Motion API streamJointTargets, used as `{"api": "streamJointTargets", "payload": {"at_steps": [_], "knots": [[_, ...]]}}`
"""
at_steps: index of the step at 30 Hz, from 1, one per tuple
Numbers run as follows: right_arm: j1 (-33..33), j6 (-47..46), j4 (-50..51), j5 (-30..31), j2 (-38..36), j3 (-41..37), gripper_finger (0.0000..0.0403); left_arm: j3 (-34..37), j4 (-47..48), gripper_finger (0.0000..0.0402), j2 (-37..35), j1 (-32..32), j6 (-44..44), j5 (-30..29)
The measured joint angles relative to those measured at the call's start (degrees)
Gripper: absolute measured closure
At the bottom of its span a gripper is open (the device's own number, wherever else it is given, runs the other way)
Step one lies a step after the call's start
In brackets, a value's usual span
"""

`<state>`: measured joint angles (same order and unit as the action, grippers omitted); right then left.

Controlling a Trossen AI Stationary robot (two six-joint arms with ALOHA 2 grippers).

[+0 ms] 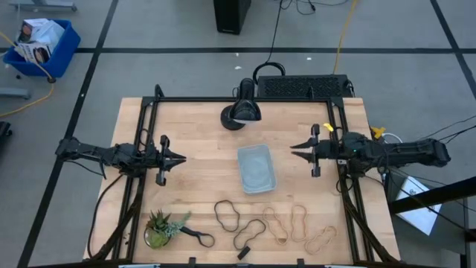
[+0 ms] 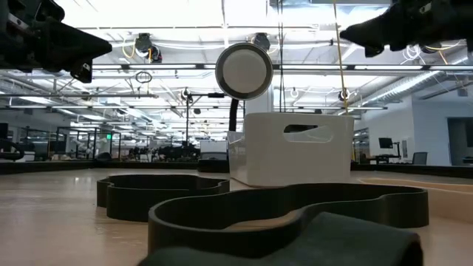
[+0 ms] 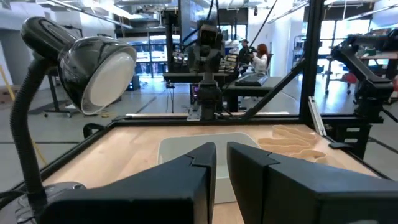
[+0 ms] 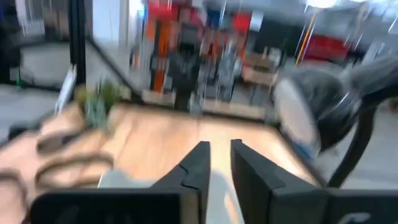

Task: Pick and place rubber bands into bin
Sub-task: Put the middle light orange rubber band into the gray bin

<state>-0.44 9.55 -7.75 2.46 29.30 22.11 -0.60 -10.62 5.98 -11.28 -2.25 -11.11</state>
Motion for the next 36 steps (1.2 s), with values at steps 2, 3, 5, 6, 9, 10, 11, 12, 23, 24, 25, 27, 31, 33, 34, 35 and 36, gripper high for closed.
{"api": "streamJointTargets", "payload": {"at_steps": [2,3,5,6,9,10,11,12,23,24,25,27,31,33,34,35,36], "knots": [[-3.17,-1.38,5.39,1.63,2.57,5.22,0.0311,0.00,0.14,0.0355,0.02,0.01,0.51,0.01],[-4.89,-2.47,8.52,2.60,3.93,7.99,0.0300,0.00,0.12,0.0355,0.00,-0.01,0.91,0.01],[-8.49,-4.89,15.74,5.24,7.05,12.99,0.0275,0.00,0.14,0.0355,0.02,0.01,1.08,0.01],[-10.42,-6.25,19.57,7.01,8.80,15.41,0.0262,0.00,0.12,0.0355,0.02,0.00,1.17,0.01],[-16.17,-10.63,28.46,11.60,14.51,21.65,0.0220,0.00,0.12,0.0355,0.02,0.00,1.26,0.01],[-18.15,-11.75,30.29,12.66,16.41,23.49,0.0207,0.00,0.12,0.0355,0.01,0.01,1.26,0.01],[-19.95,-12.57,31.19,13.03,18.38,25.22,0.0194,0.00,0.12,0.0355,0.02,-0.01,1.24,0.01],[-21.86,-13.51,32.24,13.88,20.57,26.77,0.0182,0.00,0.12,0.0355,0.02,0.01,1.26,0.01],[-34.19,-23.61,40.14,17.20,43.78,32.56,0.0115,0.00,0.08,0.0355,0.02,0.01,3.14,0.12],[-34.68,-24.62,40.60,17.20,45.33,32.56,0.0115,0.00,0.08,0.0355,0.02,0.01,3.47,0.14],[-35.09,-25.78,41.38,17.14,46.72,32.59,0.0115,0.00,0.08,0.0355,0.01,0.00,3.92,0.13],[-35.78,-28.53,43.62,16.77,49.27,32.58,0.0117,0.00,0.08,0.0355,0.02,0.01,4.48,0.16],[-36.68,-33.69,47.59,13.25,52.45,32.56,0.0121,0.00,0.08,0.0355,0.02,0.01,5.63,0.19],[-37.11,-35.85,49.06,12.25,53.72,32.56,0.0120,0.00,0.08,0.0355,0.02,0.01,5.59,0.19],[-37.30,-36.66,49.57,12.22,54.30,32.56,0.0120,0.00,0.08,0.0355,0.02,-0.01,5.59,0.19],[-37.56,-37.15,49.99,11.90,54.81,32.56,0.0120,0.00,0.08,0.0355,0.02,0.01,5.59,0.19],[-37.74,-37.31,50.18,11.21,55.31,32.56,0.0120,0.00,0.08,0.0355,0.02,0.00,5.59,0.21]]}}
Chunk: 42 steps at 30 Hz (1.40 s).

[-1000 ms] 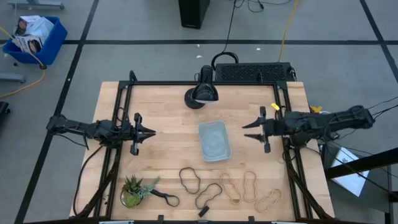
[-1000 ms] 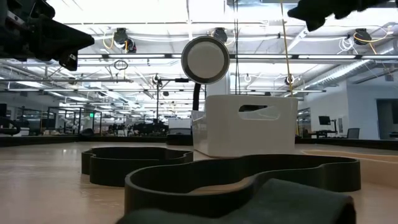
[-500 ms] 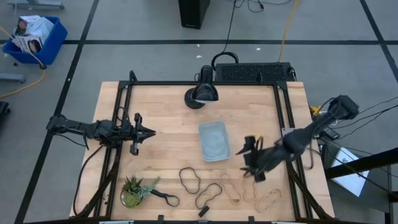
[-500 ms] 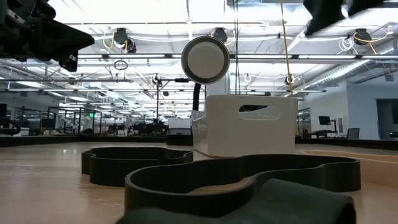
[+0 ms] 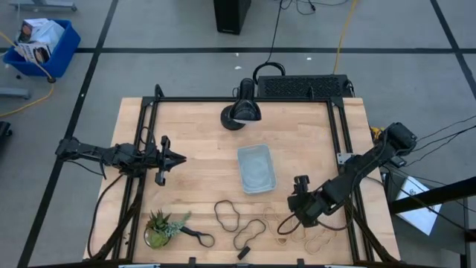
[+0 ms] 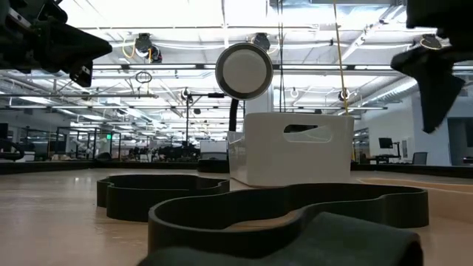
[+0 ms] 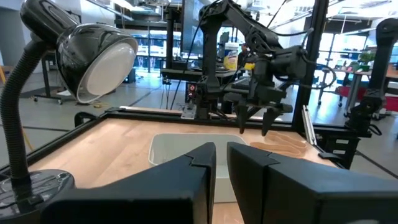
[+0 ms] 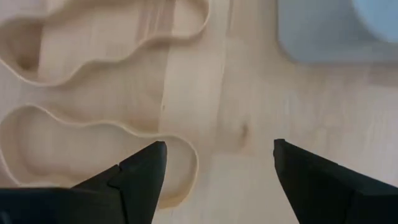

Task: Pick and place rubber bands into bin
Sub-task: Put the middle light orange rubber band into the gray bin

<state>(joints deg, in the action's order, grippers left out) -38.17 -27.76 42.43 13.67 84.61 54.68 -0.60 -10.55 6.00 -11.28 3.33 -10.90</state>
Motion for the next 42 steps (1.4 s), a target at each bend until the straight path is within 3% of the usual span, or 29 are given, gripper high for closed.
{"api": "streamJointTargets", "payload": {"at_steps": [10,25,31,38,42], "knots": [[-0.57,-0.09,-1.69,-2.73,3.62,-0.86,0.0135,0.00,0.00,0.0355,0.00,0.01,-0.02,0.09],[-0.64,-4.85,-13.55,-6.86,3.31,-11.99,0.0166,0.00,0.04,0.0355,-0.01,0.00,-0.13,0.13],[0.01,-9.70,-13.54,-8.87,3.40,-12.78,0.0244,0.00,0.04,0.0355,0.00,0.00,-0.15,0.11],[1.67,-8.83,-14.79,-9.43,1.29,-12.93,0.0387,0.00,0.04,0.0355,-0.01,0.00,-0.13,0.09],[2.32,-7.22,-14.33,-10.31,-2.53,-13.18,0.0393,0.00,0.04,0.0355,0.00,0.00,-0.17,0.08]]}}
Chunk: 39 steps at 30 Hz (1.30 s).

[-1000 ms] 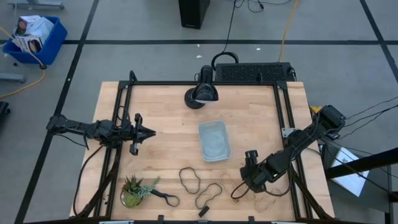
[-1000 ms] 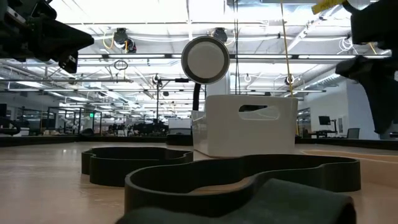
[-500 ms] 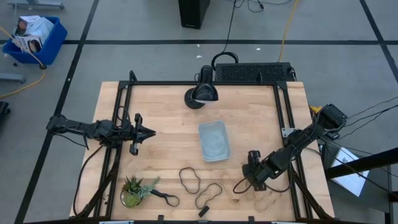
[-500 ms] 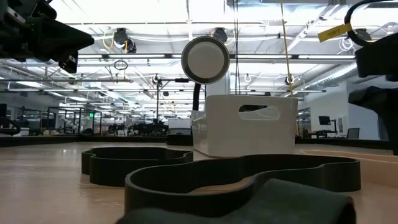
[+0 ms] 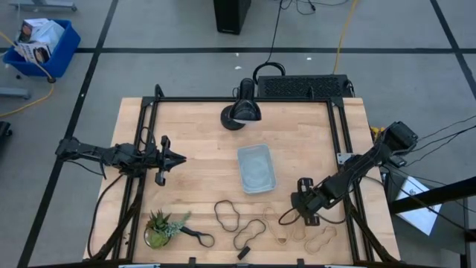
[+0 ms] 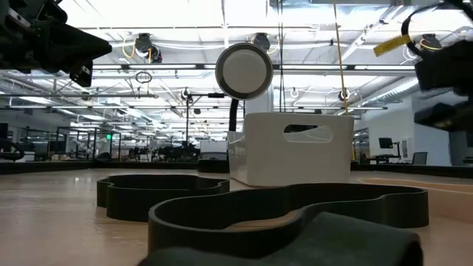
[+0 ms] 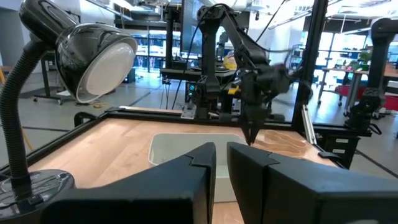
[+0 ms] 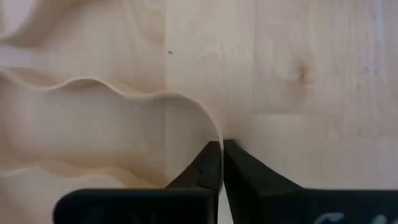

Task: Pick and place rubber bands into bin
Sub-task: Put the middle light orange rubber band into the gray bin

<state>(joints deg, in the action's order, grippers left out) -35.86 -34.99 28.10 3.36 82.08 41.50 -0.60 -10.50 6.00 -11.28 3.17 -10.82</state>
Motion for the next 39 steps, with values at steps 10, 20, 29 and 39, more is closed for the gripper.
{"api": "streamJointTargets", "payload": {"at_steps": [10,20,29,39], "knots": [[2.47,10.78,-0.20,10.49,-10.42,6.43,0.0401,0.00,0.00,0.0355,0.00,0.00,-2.65,-0.18],[5.71,24.09,-3.34,26.52,-20.46,12.79,0.0402,0.00,-0.02,0.0355,-0.02,-0.01,-2.39,-0.21],[6.64,25.41,-3.78,28.60,-34.61,6.15,0.0402,0.00,-0.02,0.0355,-0.01,-0.01,-2.11,-0.23],[6.62,15.46,-3.81,32.53,-49.43,-9.26,0.0402,0.00,-0.01,0.0355,-0.01,-0.01,-2.65,-0.23]]}}
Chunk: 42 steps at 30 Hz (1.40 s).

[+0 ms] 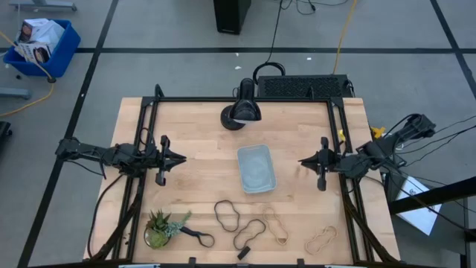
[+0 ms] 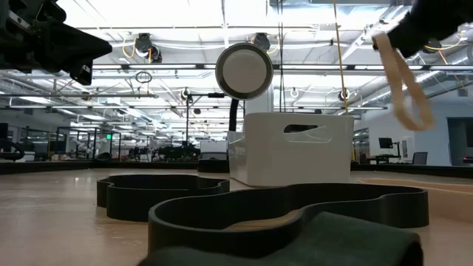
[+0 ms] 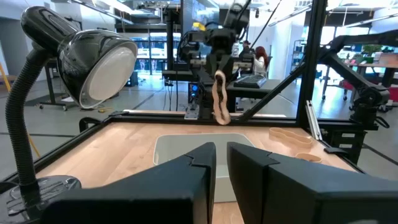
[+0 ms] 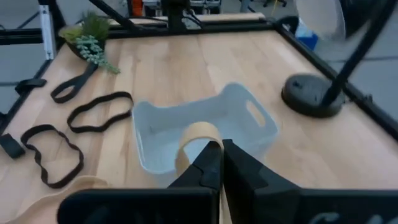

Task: Pick and place rubber bands into bin
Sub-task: Put the middle light orange rubber band into the gray bin

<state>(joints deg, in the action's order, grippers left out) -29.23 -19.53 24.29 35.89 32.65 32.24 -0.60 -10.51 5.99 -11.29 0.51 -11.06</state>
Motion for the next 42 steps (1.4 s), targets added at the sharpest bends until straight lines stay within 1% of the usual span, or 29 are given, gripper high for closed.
{"api": "streamJointTargets", "payload": {"at_steps": [4,9,11,18,21,25,26,32,38,42], "knots": [[0.00,-1.81,-0.02,0.34,-3.20,-2.97,0.0403,0.00,0.01,0.0355,0.00,0.01,0.00,0.01],[0.00,-1.23,-1.04,0.44,-4.01,-3.40,0.0403,0.00,0.01,0.0355,-0.01,0.00,-0.02,-0.01],[0.00,1.39,-4.49,0.49,-3.70,-3.40,0.0403,0.00,0.01,0.0355,-0.01,0.02,-0.02,-0.01],[0.11,16.53,-24.32,0.23,-0.28,-3.40,0.0403,0.00,-0.01,0.0355,0.00,0.02,-0.04,-0.01],[1.27,19.69,-28.20,0.10,1.51,-3.31,0.0403,0.00,0.01,0.0355,0.00,0.01,-0.04,-0.01],[4.44,20.65,-30.15,-0.07,4.81,-2.47,0.0403,0.00,-0.01,0.0355,0.00,0.00,-0.84,-0.04],[5.36,20.78,-30.13,-0.64,5.81,-1.95,0.0403,0.00,-0.01,0.0355,0.01,0.00,-1.57,-0.05],[11.30,21.74,-30.11,-9.60,13.80,3.71,0.0403,0.00,-0.01,0.0355,0.00,0.00,-3.84,-0.16],[16.12,23.72,-29.62,-18.04,23.90,11.39,0.0403,0.00,-0.01,0.0355,0.01,0.01,-3.85,-2.36],[18.76,24.96,-27.55,-19.64,30.38,16.29,0.0403,0.00,-0.04,0.0355,-0.01,0.00,-3.82,-2.53]]}}
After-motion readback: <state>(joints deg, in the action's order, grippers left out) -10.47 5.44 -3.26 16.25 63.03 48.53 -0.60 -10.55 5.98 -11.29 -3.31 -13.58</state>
